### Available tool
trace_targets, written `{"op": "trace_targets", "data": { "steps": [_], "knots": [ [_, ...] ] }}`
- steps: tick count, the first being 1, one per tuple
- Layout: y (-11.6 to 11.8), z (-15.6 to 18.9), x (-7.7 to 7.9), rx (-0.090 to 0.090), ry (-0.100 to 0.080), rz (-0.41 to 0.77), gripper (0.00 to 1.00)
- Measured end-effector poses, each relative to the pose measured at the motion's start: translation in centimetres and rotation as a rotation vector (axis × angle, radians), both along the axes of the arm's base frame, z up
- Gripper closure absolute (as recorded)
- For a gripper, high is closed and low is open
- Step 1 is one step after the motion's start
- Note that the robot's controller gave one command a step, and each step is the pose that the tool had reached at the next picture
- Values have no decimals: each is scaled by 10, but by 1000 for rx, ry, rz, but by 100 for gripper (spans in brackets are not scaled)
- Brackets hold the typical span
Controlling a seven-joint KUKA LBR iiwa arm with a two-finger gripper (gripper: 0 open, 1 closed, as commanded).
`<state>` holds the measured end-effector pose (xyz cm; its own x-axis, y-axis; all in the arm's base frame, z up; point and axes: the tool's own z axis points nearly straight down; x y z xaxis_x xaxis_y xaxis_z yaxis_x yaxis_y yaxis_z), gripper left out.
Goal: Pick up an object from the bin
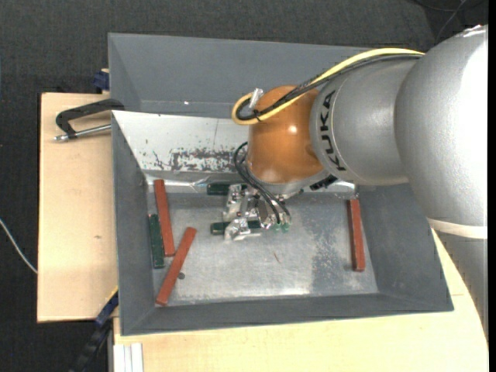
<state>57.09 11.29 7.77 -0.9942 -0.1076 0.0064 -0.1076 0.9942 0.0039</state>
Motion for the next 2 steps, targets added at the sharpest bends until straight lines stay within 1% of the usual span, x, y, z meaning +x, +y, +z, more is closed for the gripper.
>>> {"op": "trace_targets", "data": {
  "steps": [1,2],
  "knots": [
    [0,4,-1,-1,-1,0,100],
    [-1,23,-1,-1,-6,0,100]
  ]
}}
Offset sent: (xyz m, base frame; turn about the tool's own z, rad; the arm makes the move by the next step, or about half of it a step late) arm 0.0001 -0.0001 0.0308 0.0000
